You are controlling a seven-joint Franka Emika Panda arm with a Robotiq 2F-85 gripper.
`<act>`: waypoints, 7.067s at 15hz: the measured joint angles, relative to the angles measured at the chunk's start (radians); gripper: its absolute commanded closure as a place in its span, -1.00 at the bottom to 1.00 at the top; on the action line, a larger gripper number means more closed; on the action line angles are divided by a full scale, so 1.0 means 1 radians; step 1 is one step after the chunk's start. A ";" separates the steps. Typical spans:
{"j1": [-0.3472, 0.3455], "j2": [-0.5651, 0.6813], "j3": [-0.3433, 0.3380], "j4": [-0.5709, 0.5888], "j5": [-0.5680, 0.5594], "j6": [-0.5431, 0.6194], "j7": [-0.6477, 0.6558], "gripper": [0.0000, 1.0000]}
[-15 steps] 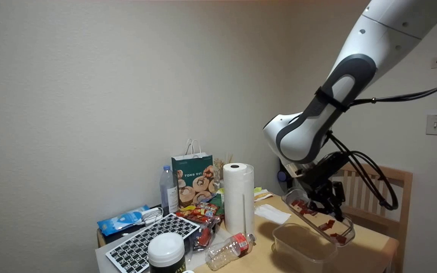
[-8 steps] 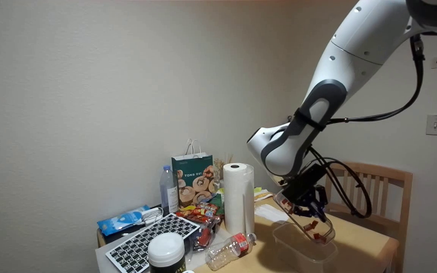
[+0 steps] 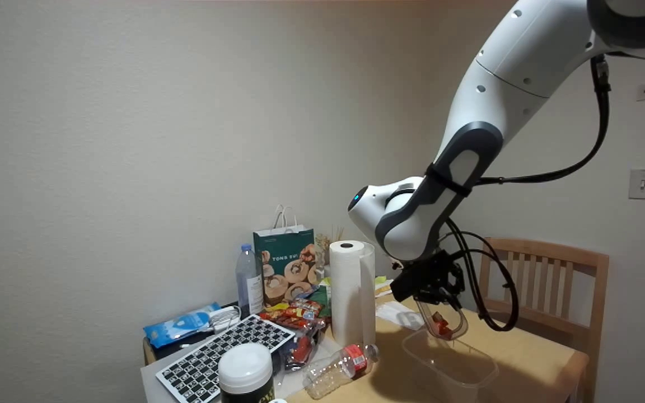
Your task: Pour the contents from left bowl to the right bowl
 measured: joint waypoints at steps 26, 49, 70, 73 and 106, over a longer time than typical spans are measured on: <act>0.005 0.031 0.078 0.001 -0.336 -0.136 0.472 0.95; 0.093 0.046 0.213 -0.083 -0.556 -0.599 0.527 0.95; -0.010 -0.067 0.246 0.139 0.021 -0.433 -0.152 0.87; -0.008 -0.064 0.241 0.140 0.024 -0.432 -0.152 0.95; 0.078 0.012 0.284 -0.144 0.469 -0.040 -0.852 0.95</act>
